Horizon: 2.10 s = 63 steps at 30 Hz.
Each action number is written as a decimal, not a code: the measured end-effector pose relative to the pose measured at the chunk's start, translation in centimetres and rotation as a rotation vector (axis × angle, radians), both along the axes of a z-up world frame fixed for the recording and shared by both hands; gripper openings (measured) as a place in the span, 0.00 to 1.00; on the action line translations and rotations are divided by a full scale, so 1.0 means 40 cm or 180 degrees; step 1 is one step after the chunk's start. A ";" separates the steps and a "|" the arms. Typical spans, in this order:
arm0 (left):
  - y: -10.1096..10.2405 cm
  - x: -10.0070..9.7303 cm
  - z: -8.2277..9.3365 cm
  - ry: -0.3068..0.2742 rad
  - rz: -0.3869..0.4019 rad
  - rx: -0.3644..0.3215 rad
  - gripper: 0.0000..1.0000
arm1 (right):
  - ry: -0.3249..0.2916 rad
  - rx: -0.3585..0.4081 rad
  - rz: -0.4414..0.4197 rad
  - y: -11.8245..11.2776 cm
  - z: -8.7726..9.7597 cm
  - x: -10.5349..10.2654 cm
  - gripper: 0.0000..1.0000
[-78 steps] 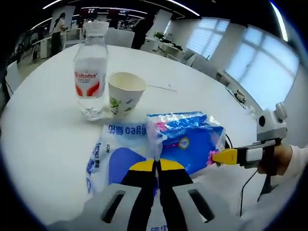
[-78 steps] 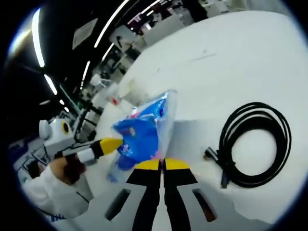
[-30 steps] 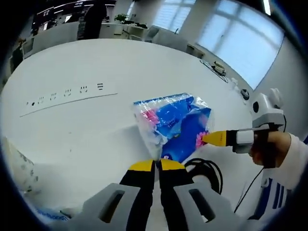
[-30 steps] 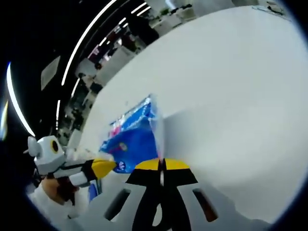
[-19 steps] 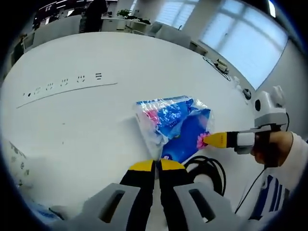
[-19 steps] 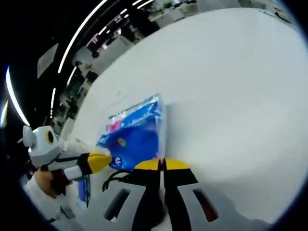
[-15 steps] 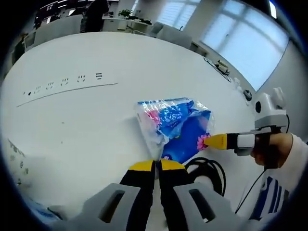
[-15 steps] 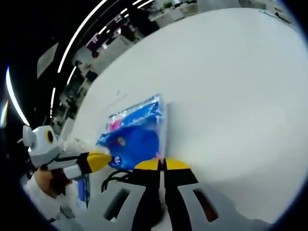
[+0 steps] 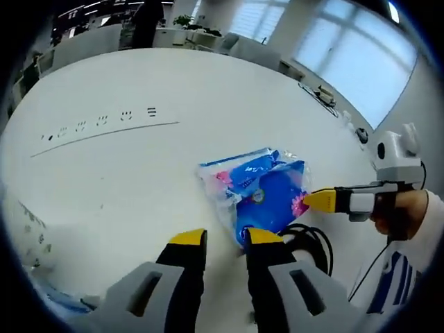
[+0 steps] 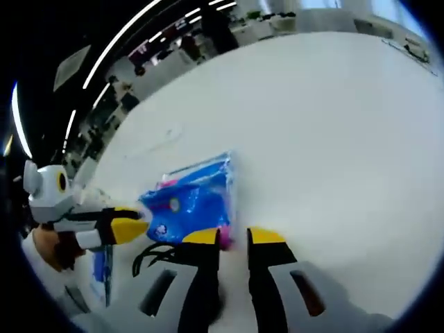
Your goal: Arrange the tabletop items into an orderly group along one side of the table until the central work area is clear of visible clutter.
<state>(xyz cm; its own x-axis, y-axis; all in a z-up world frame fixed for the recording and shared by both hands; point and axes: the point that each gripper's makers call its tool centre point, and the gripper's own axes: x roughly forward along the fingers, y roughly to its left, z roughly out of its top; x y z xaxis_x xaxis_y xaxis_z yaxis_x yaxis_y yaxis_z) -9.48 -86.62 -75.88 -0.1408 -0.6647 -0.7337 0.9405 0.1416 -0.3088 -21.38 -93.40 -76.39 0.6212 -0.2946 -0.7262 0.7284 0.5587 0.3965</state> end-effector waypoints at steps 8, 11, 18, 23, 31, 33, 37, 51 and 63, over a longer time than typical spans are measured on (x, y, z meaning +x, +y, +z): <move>0.028 0.017 0.059 -0.0189 0.0058 -0.0128 0.60 | -0.0153 -0.0173 0.0038 0.016 0.056 -0.004 0.40; 0.049 0.017 0.083 -0.0233 0.0068 -0.0188 0.68 | -0.0311 -0.0125 0.0025 0.040 0.082 -0.007 0.48; 0.116 0.021 0.133 -0.0354 0.0126 -0.0308 0.89 | -0.0399 -0.0136 0.0236 0.101 0.125 -0.015 0.77; 0.186 0.025 0.149 -0.0382 0.0155 -0.0306 0.89 | -0.0389 -0.0148 0.0351 0.153 0.131 -0.033 0.83; 0.305 0.060 0.159 -0.0409 0.0327 -0.0282 0.90 | -0.0330 -0.0114 0.0477 0.219 0.122 -0.072 0.83; 0.331 0.065 0.159 -0.0377 0.0366 -0.0274 0.90 | -0.0359 -0.0103 0.0502 0.230 0.126 -0.079 0.83; 0.389 0.067 0.166 -0.0374 0.0374 -0.0256 0.91 | -0.0414 -0.0122 0.0490 0.246 0.136 -0.107 0.82; 0.578 0.100 0.150 -0.0263 0.0821 -0.0175 0.86 | -0.0413 -0.0012 0.0417 0.291 0.110 -0.185 0.81; 0.695 0.136 0.138 -0.0221 0.1120 -0.0135 0.86 | -0.0471 -0.0035 0.0558 0.314 0.130 -0.164 0.81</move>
